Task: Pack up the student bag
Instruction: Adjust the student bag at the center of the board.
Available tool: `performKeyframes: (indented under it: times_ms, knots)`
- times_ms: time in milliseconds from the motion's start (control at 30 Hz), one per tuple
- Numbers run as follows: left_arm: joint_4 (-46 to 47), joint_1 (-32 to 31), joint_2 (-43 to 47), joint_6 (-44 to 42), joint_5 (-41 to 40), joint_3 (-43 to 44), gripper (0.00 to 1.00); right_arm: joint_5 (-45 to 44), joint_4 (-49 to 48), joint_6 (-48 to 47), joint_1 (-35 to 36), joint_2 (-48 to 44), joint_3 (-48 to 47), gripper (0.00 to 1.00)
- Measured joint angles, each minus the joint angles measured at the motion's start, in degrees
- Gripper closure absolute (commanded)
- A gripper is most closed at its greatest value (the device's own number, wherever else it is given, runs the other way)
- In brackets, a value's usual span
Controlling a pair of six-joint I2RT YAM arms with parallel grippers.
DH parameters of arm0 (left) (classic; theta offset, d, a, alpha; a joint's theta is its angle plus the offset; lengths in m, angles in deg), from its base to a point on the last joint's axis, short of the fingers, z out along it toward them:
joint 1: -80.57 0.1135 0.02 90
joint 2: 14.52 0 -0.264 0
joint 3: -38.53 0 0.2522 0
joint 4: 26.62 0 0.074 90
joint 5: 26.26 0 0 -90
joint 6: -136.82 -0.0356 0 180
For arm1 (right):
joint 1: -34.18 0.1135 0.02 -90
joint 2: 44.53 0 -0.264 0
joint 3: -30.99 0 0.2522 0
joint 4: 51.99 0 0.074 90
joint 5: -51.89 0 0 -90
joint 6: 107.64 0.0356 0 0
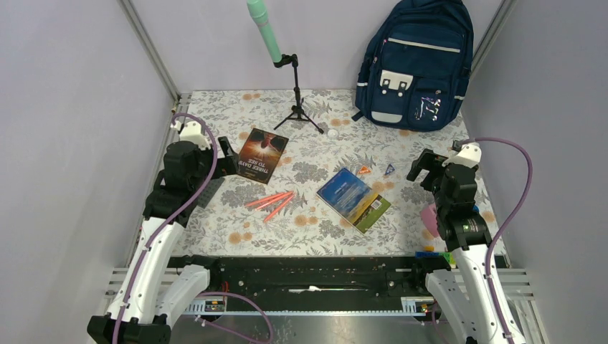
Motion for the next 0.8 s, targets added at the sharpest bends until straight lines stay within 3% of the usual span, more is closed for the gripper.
performKeyframes:
  times_ms: [500, 633, 800]
  knots:
    - [-0.6, 0.0, 0.7, 0.0, -2.5, 2.0, 0.01, 3.3, 3.0, 0.3, 0.0, 4.3, -4.3, 0.00]
    - [-0.3, 0.0, 2.8, -0.1, -3.8, 1.8, 0.01, 6.5, 5.4, 0.2, 0.0, 11.4, -11.5, 0.00]
    - [2.1, 0.0, 9.1, -0.4, -4.3, -2.5, 0.01, 11.5, 7.4, 0.8, 0.0, 27.8, -26.6, 0.00]
